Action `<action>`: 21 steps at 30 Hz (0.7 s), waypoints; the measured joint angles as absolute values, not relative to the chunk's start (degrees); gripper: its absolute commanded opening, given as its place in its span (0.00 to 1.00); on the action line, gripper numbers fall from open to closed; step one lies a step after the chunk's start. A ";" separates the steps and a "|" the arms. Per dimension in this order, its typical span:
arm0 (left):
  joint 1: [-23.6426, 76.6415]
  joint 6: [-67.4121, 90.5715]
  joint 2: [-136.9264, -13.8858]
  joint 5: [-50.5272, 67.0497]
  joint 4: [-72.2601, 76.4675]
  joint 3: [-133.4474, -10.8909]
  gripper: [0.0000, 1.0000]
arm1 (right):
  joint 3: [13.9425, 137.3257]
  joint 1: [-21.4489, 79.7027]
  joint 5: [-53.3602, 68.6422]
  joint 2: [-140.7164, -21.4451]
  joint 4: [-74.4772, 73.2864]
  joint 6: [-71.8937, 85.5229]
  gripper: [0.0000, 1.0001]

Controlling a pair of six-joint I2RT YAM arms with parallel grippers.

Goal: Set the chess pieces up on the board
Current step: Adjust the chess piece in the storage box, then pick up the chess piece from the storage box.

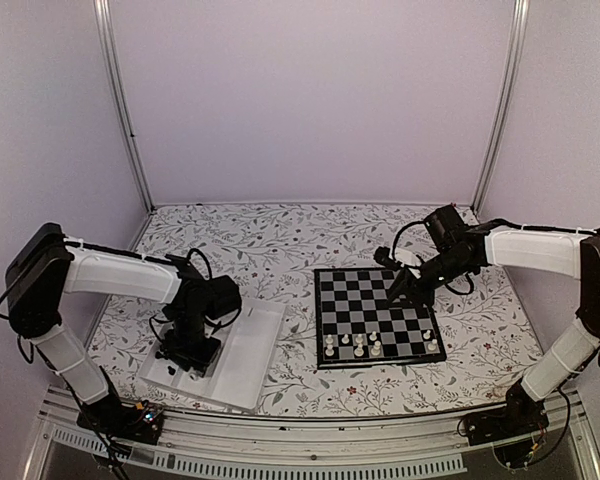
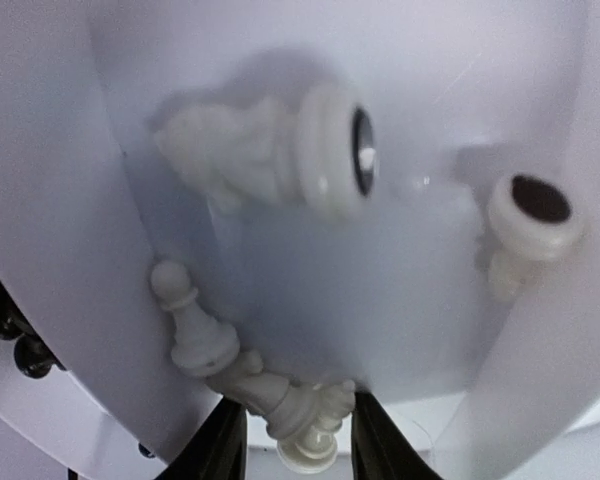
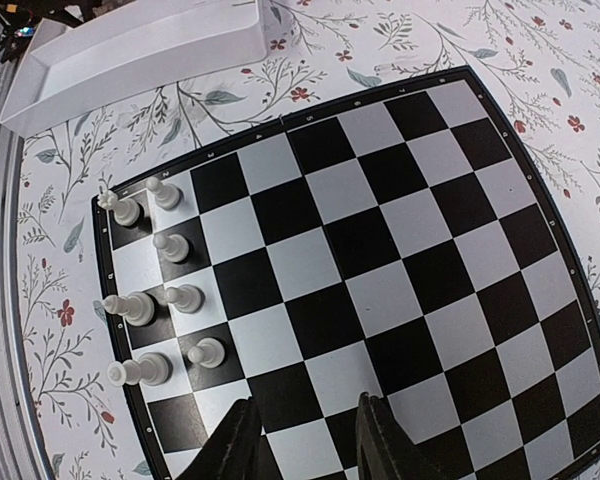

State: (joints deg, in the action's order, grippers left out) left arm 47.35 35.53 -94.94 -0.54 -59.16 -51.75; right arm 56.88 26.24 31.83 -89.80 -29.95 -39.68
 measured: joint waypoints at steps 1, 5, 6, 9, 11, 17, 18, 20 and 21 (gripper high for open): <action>46.85 35.14 -95.00 -1.04 -58.70 -51.96 0.38 | 56.80 26.24 31.77 -89.80 -29.85 -39.68 0.35; 45.67 33.87 -95.15 -2.26 -57.54 -52.36 0.40 | 56.49 26.24 31.59 -89.80 -29.80 -39.68 0.35; 45.60 33.76 -95.15 -2.33 -57.47 -52.36 0.41 | 56.49 26.24 31.57 -89.80 -29.76 -39.68 0.35; 45.60 33.58 -95.15 -2.46 -57.52 -52.36 0.42 | 56.49 26.24 31.55 -89.80 -29.69 -39.68 0.35; 45.58 33.82 -94.96 -2.42 -57.52 -52.36 0.42 | 56.49 26.24 31.55 -89.82 -29.65 -39.68 0.35; 45.89 35.09 -93.12 -2.39 -57.82 -51.99 0.38 | 56.49 26.24 31.55 -89.82 -29.47 -39.68 0.35; 46.00 35.38 -92.71 -2.31 -57.89 -51.72 0.38 | 56.49 26.24 31.55 -89.82 -29.47 -39.68 0.35; 46.13 35.70 -92.12 -2.04 -58.02 -51.09 0.35 | 56.49 26.24 31.55 -89.84 -29.47 -39.68 0.35; 46.22 35.83 -91.92 -1.89 -58.02 -50.74 0.33 | 56.49 26.24 31.55 -89.86 -29.47 -39.68 0.35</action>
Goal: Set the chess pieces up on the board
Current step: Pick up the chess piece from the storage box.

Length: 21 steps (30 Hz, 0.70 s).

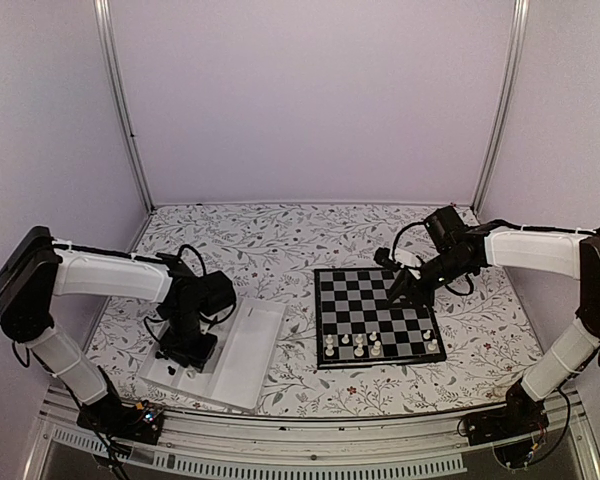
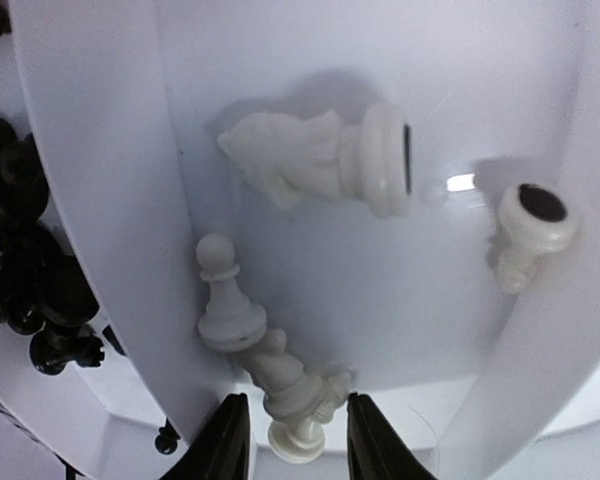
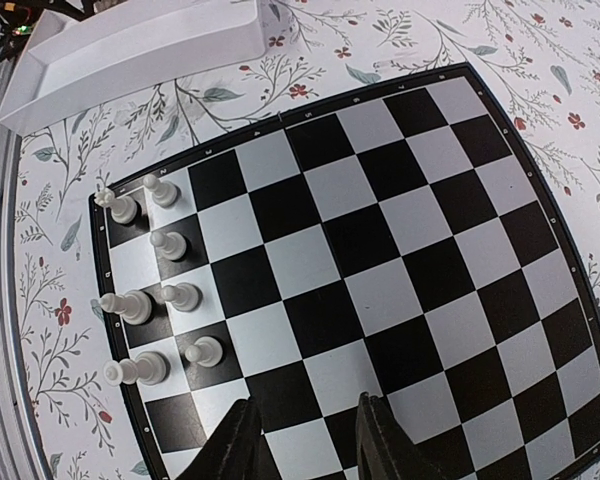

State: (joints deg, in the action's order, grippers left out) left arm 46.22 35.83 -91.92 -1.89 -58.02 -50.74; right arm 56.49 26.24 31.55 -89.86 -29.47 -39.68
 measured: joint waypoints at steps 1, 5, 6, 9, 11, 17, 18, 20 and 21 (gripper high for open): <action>46.26 36.01 -91.83 -1.83 -58.02 -50.41 0.31 | 56.49 26.24 31.55 -89.89 -29.47 -39.68 0.35; 46.50 36.18 -91.83 -0.91 -57.93 -49.41 0.28 | 56.49 26.24 31.55 -90.19 -29.50 -39.68 0.35; 46.61 36.18 -91.85 -0.67 -57.91 -49.30 0.27 | 56.49 26.24 31.57 -90.21 -29.50 -39.68 0.35; 47.03 36.05 -91.92 0.21 -57.78 -49.21 0.30 | 56.49 26.24 31.57 -90.24 -29.50 -39.68 0.35; 47.29 35.88 -92.01 0.89 -57.74 -49.12 0.35 | 56.49 26.24 31.57 -90.24 -29.50 -39.68 0.35; 48.18 35.64 -92.36 1.32 -58.48 -49.04 0.31 | 56.49 26.24 31.57 -90.39 -29.50 -39.68 0.35; 48.25 35.73 -92.36 1.32 -58.61 -49.01 0.31 | 56.49 26.24 31.59 -90.45 -29.50 -39.68 0.35; 48.36 35.86 -92.38 1.48 -58.76 -49.01 0.31 | 56.49 26.24 31.59 -90.52 -29.50 -39.68 0.35; 48.40 35.97 -92.40 1.54 -58.81 -49.01 0.31 | 56.49 26.24 31.59 -90.56 -29.50 -39.68 0.35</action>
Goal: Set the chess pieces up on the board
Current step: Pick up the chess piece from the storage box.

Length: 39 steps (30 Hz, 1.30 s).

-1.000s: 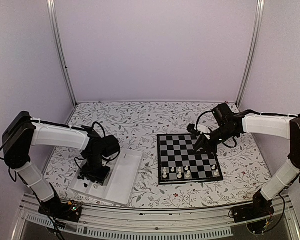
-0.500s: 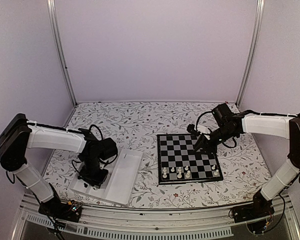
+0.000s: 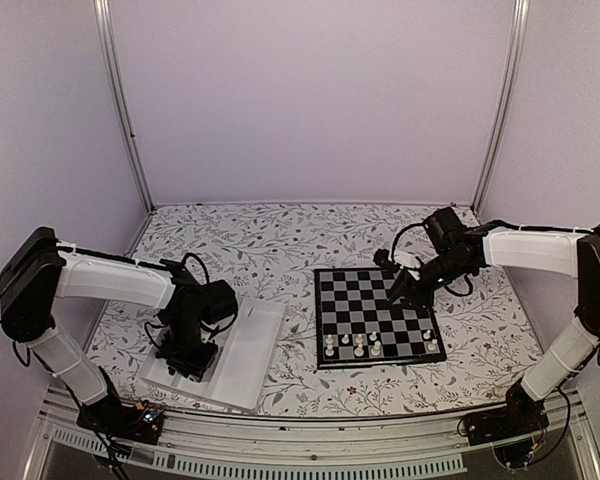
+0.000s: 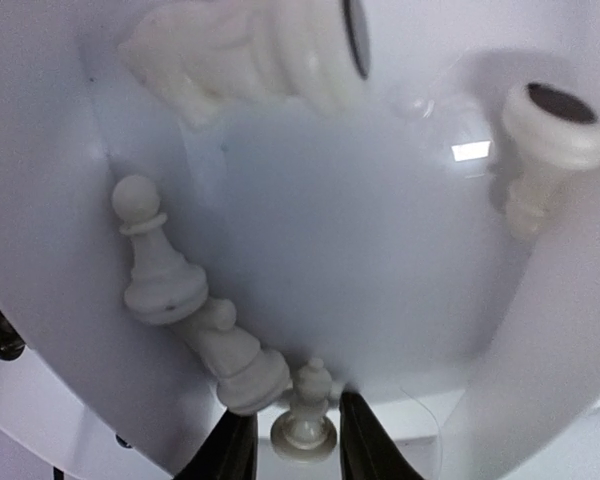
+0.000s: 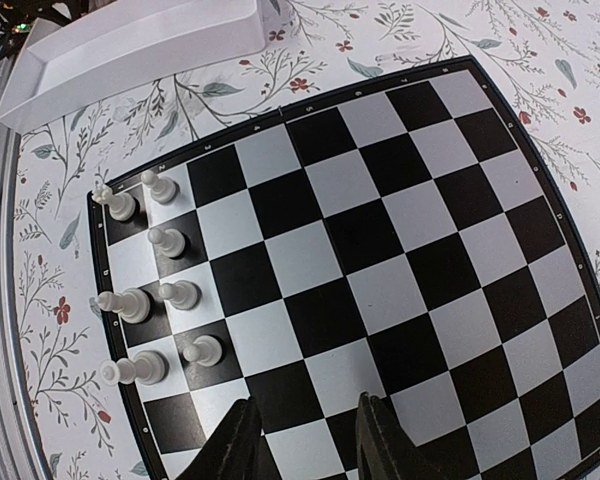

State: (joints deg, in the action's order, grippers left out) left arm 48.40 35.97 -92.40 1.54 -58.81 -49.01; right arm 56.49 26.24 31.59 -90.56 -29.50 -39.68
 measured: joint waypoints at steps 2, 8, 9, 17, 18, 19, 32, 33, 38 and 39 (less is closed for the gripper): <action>48.42 36.05 -92.55 1.76 -58.96 -49.01 0.30 | 56.49 26.24 31.62 -90.67 -29.50 -39.68 0.35; 48.86 36.29 -92.62 2.55 -59.51 -48.86 0.19 | 56.49 26.24 31.62 -91.00 -29.52 -39.68 0.35; 48.88 36.47 -92.62 2.57 -59.59 -48.86 0.17 | 56.49 26.24 31.62 -91.00 -29.52 -39.68 0.35; 49.25 35.03 -90.83 -1.08 -63.35 -51.96 0.09 | 57.82 26.24 32.12 -91.00 -30.22 -38.94 0.34; 49.32 34.44 -89.49 -2.31 -63.81 -53.39 0.08 | 58.61 26.24 32.47 -91.00 -30.50 -38.68 0.35; 49.43 33.80 -87.92 -3.55 -63.99 -55.07 0.07 | 59.61 26.24 33.06 -91.00 -30.89 -38.37 0.34; 55.75 17.98 -70.89 -8.19 -40.18 -59.07 0.09 | 84.31 28.27 50.26 -99.81 -37.87 -31.81 0.37; 55.92 16.95 -71.24 -7.97 -38.06 -59.00 0.09 | 85.84 29.12 51.99 -101.69 -38.59 -31.20 0.37; 57.52 13.17 -75.68 -6.79 -29.56 -59.07 0.09 | 90.89 34.24 58.87 -109.08 -41.69 -27.73 0.37; 57.87 12.67 -76.71 -6.61 -28.53 -59.09 0.09 | 91.81 35.22 59.83 -110.10 -42.19 -27.05 0.37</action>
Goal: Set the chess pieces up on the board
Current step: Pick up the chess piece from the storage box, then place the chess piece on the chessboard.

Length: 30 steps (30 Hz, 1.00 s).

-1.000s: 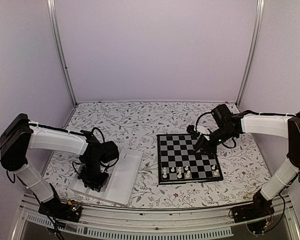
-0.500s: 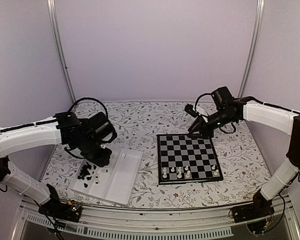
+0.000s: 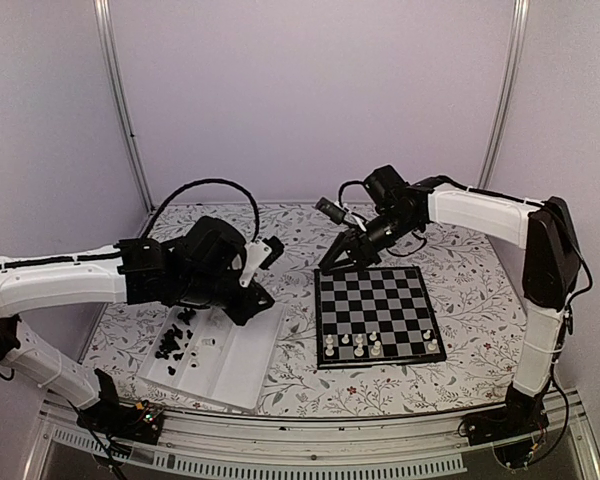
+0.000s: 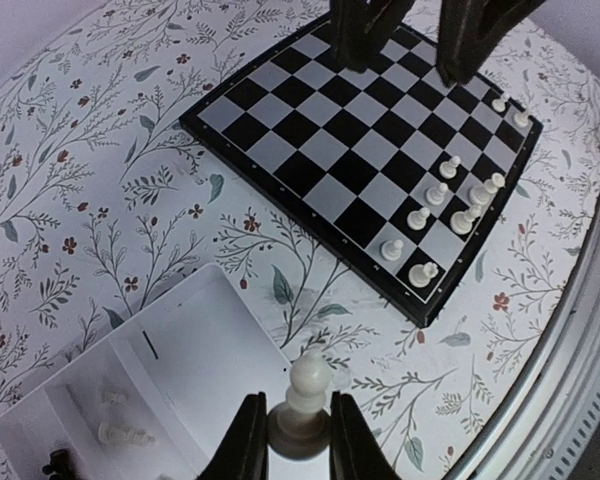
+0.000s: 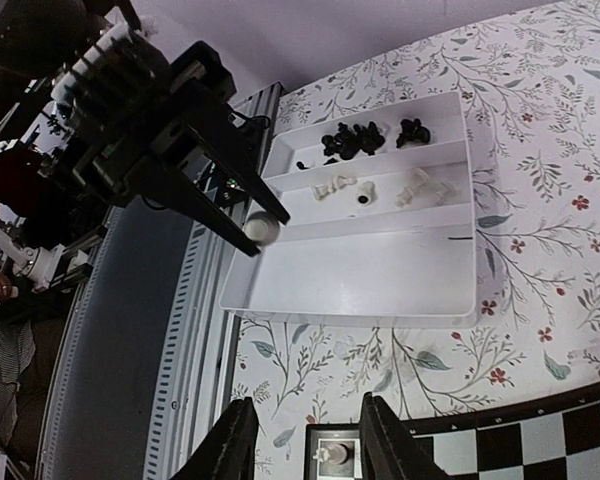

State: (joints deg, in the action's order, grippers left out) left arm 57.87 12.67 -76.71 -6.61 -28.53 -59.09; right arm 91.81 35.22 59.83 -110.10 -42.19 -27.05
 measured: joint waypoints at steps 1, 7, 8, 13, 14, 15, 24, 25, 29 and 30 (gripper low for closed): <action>58.22 12.14 -77.71 -6.48 -27.59 -59.09 0.09 | 92.75 36.25 60.84 -111.02 -42.57 -26.50 0.37; 58.98 10.66 -80.75 -5.67 -24.05 -60.14 0.09 | 95.77 40.82 65.25 -113.12 -43.20 -24.08 0.37; 59.00 10.50 -80.90 -5.45 -23.40 -60.42 0.09 | 96.03 41.39 65.58 -113.30 -43.27 -23.75 0.37; 59.31 10.09 -81.36 -4.73 -21.30 -61.80 0.09 | 96.44 42.92 66.39 -114.63 -43.20 -22.04 0.37; 59.44 10.04 -81.56 -4.67 -20.95 -62.06 0.09 | 96.60 43.05 66.37 -115.02 -43.22 -21.78 0.37; 59.55 10.02 -81.69 -4.60 -20.64 -62.19 0.09 | 96.75 43.11 66.37 -115.35 -43.22 -21.56 0.37; 60.49 9.85 -82.21 -3.92 -20.38 -62.63 0.10 | 98.10 43.18 66.67 -116.53 -42.96 -19.88 0.28; 60.49 9.85 -82.32 -3.88 -20.38 -62.63 0.10 | 98.13 43.18 66.67 -116.53 -42.89 -19.73 0.26; 60.60 9.85 -82.74 -3.60 -20.40 -62.65 0.10 | 98.19 43.18 66.65 -116.55 -42.72 -19.25 0.16; 60.64 9.85 -82.87 -3.57 -20.40 -62.72 0.10 | 98.19 43.20 66.63 -116.55 -42.65 -19.18 0.13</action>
